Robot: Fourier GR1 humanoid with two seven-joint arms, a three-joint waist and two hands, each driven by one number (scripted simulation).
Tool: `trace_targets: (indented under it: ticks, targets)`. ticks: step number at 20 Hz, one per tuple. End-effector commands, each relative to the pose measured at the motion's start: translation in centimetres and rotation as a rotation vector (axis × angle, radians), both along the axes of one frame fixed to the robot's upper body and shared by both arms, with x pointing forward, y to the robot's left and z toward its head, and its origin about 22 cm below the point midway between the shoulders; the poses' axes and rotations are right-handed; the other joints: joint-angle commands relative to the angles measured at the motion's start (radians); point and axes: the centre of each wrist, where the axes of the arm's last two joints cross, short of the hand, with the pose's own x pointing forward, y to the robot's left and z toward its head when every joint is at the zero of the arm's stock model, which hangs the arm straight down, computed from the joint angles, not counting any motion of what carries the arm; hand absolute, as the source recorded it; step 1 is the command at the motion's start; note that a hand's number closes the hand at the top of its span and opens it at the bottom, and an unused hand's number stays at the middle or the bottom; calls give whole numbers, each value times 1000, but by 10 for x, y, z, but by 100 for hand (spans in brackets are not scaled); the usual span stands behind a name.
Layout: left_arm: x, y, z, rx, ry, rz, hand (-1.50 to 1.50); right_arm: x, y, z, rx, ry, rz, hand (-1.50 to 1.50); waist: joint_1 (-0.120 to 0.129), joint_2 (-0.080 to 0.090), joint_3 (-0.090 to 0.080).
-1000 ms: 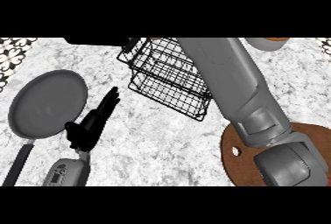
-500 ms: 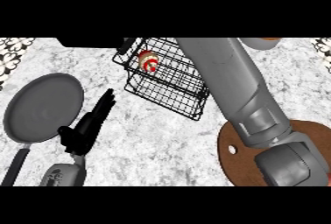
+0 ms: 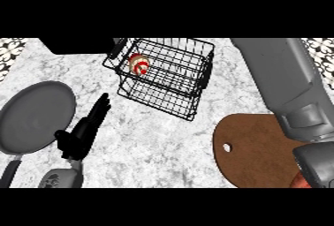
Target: Pick the cupcake from the cutting board and place it in the tiered basket
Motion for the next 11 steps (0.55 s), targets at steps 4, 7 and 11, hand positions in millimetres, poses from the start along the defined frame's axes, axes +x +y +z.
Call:
trace_targets:
  ticks: [4, 7, 11]
  targets:
    - [0, 16, 7, 16, 9, 58, 0, -28, -75, 6, 98, -176, -101, -150, -45, -15, 2]
    - [-21, 12, -11, -5, 29, 66, 0, -50, -125, -2, 81, -162, -111, -150, -55, -18, 2]
    - [-18, 18, -3, -6, 34, 72, 0, -90, -175, -11, 52, -126, -65, -150, -65, -16, 3]
